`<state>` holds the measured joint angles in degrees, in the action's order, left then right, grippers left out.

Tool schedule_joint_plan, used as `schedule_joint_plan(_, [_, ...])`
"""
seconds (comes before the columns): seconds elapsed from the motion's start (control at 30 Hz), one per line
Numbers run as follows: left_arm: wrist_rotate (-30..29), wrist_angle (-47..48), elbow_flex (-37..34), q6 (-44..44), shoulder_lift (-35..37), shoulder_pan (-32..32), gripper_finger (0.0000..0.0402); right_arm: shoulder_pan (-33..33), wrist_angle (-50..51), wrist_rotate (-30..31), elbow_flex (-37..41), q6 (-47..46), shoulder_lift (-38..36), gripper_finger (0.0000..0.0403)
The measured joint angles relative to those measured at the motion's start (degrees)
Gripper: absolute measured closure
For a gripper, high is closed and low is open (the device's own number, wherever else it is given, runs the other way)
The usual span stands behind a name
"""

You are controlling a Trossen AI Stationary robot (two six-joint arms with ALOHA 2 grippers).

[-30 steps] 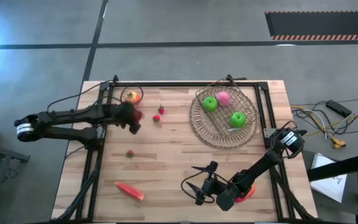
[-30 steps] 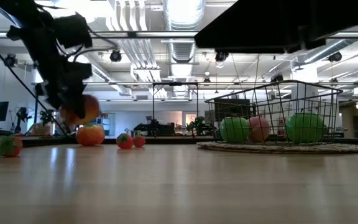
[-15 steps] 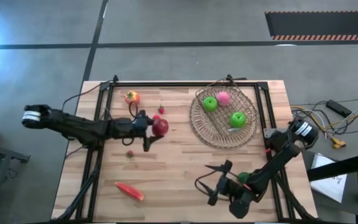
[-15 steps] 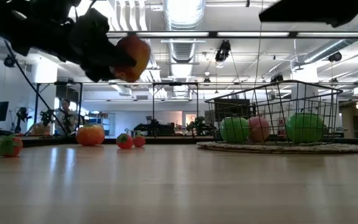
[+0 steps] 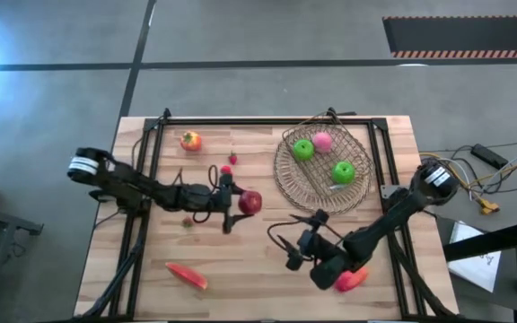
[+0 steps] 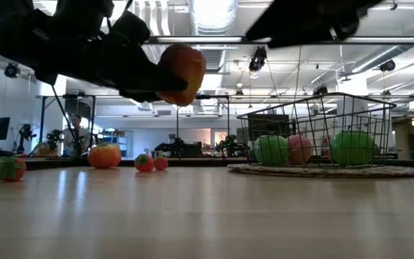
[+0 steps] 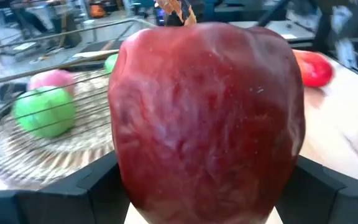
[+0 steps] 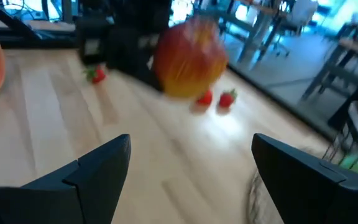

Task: Build produce basket
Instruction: Put the red apple into the gold wire basket

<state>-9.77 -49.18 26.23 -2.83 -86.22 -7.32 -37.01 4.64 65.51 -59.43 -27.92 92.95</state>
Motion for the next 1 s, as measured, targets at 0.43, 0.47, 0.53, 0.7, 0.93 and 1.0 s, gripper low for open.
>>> schedule_joint_plan(0.43, [0.75,0.05,6.03,-5.57,-4.76,-3.69,0.0109,12.12,-24.55,-27.56,5.10,19.82,-9.56,0.0106])
schedule_joint_plan(0.47, [0.75,-0.09,6.05,-5.57,-4.62,-3.77,0.0109,13.26,-26.42,-29.43,5.10,20.17,-8.81,0.0112])
schedule_joint_plan(0.53, [0.69,0.07,6.00,-5.59,-4.17,-3.77,0.0109,14.95,-27.69,-32.21,5.10,20.36,-7.49,0.0126])
schedule_joint_plan(0.7, [0.69,0.53,5.96,-5.62,-3.75,-3.84,0.0109,16.23,-29.46,-35.09,4.49,20.65,-4.82,0.0173])
schedule_joint_plan(0.93, [0.69,0.34,5.94,-5.55,-3.73,-3.88,0.0109,16.37,-29.77,-35.09,4.32,20.48,-4.89,0.0235])
schedule_joint_plan(1.0, [0.66,0.14,5.94,-5.55,-3.73,-3.88,0.0109,16.45,-29.85,-34.86,4.32,20.48,-4.99,0.0255])
